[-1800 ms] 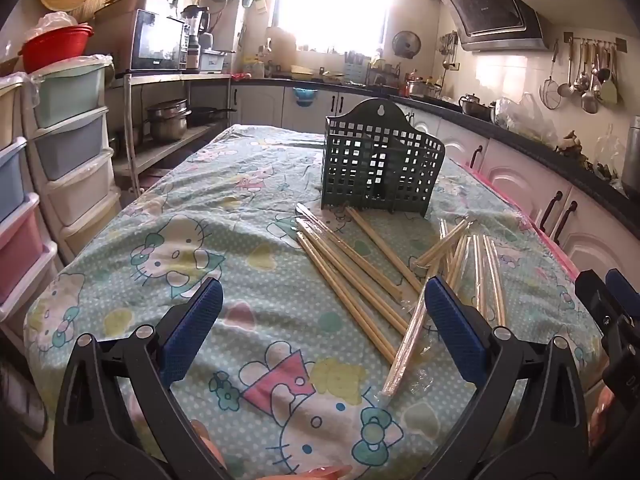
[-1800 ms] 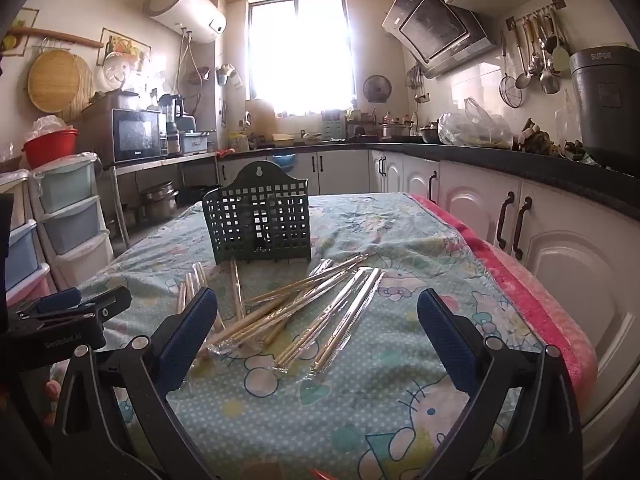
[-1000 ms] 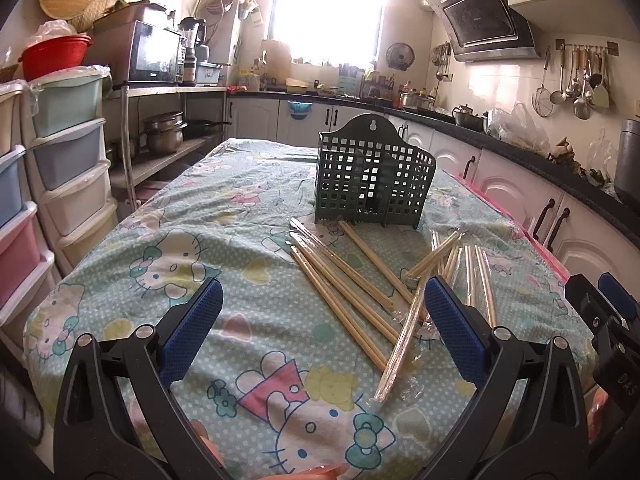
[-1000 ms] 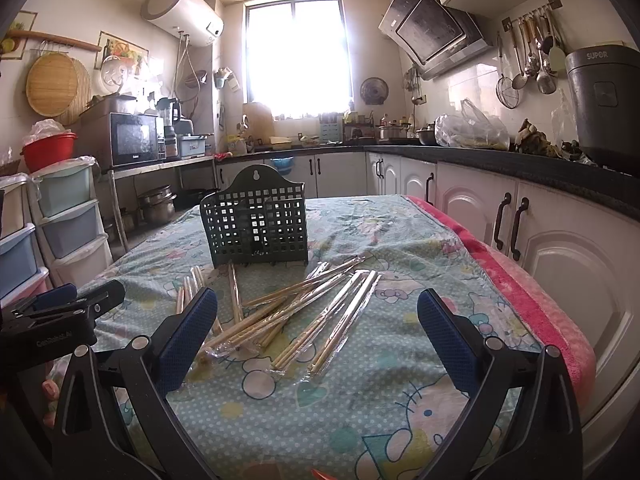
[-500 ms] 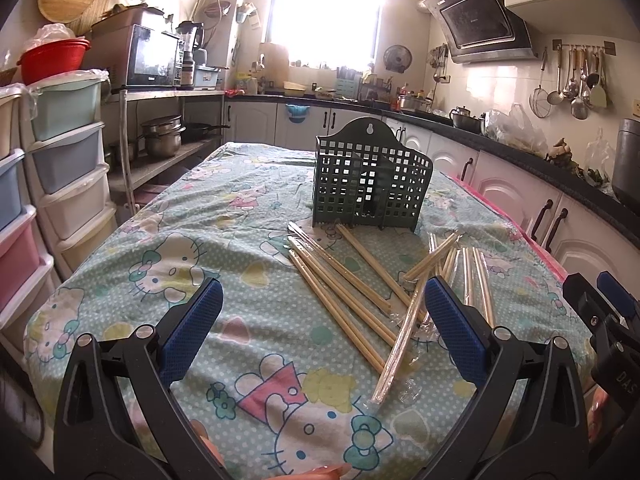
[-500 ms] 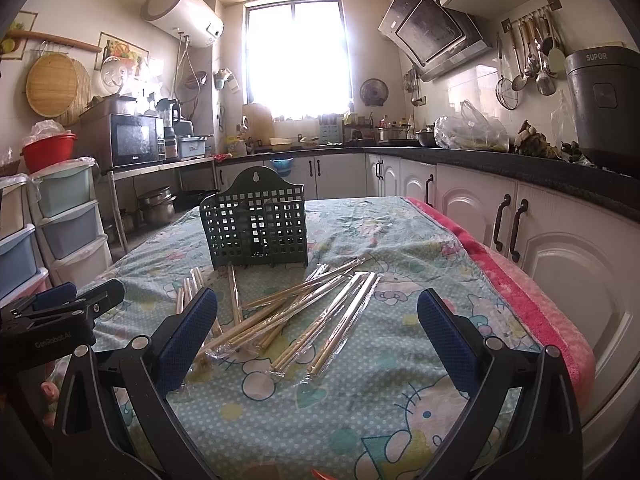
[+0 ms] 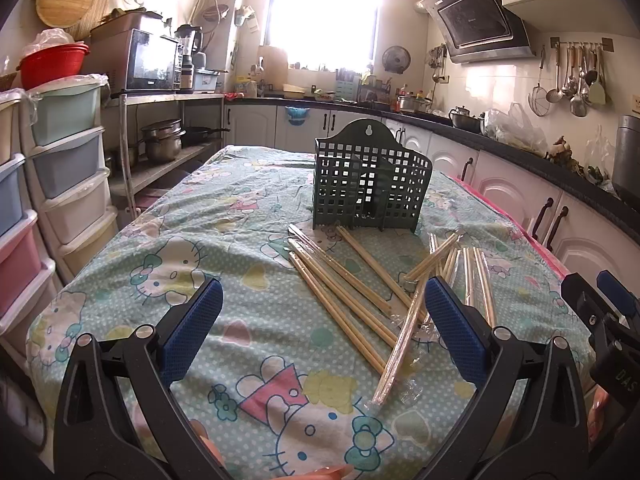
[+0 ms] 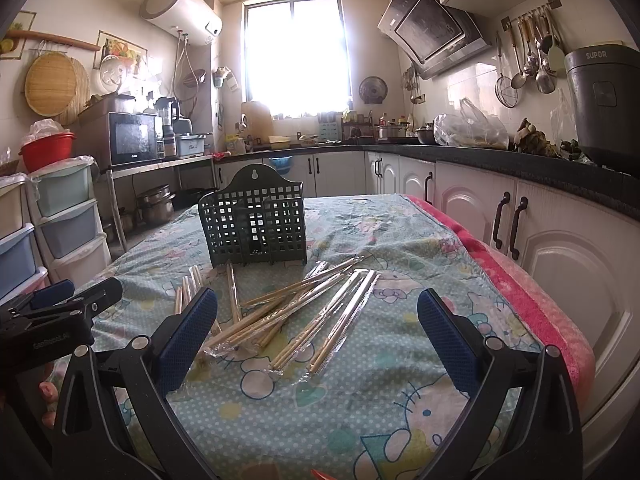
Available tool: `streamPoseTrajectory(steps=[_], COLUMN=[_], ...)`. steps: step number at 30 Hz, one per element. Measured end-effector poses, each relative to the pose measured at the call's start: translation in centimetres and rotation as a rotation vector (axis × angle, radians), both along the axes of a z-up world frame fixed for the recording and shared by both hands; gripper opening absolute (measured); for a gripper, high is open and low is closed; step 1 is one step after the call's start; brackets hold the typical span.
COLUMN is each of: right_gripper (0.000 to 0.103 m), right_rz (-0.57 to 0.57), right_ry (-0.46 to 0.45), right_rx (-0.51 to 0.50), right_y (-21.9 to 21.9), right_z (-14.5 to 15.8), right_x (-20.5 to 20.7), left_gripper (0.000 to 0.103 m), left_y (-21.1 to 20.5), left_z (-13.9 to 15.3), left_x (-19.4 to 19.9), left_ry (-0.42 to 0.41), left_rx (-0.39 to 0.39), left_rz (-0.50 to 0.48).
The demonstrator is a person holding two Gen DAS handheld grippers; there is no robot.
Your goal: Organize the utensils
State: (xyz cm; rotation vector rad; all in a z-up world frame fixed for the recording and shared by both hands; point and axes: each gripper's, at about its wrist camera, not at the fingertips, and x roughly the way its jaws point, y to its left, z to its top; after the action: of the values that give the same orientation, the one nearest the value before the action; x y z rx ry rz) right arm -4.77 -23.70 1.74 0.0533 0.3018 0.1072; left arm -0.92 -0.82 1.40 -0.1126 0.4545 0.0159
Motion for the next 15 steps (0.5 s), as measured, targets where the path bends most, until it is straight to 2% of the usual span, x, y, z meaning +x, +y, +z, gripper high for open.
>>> streamPoseTrajectory(steps=[15], right_gripper=[0.097], right_rz=[0.014], right_ry=[0.022], right_rx=[-0.006], right_y=[0.02], right_z=[-0.50], right_x=[0.64], left_gripper=[0.093], left_y=[-0.13], left_z=[-0.18], left_x=[0.33], left_ry=[0.011], left_rx=[0.005], left_rz=[-0.003])
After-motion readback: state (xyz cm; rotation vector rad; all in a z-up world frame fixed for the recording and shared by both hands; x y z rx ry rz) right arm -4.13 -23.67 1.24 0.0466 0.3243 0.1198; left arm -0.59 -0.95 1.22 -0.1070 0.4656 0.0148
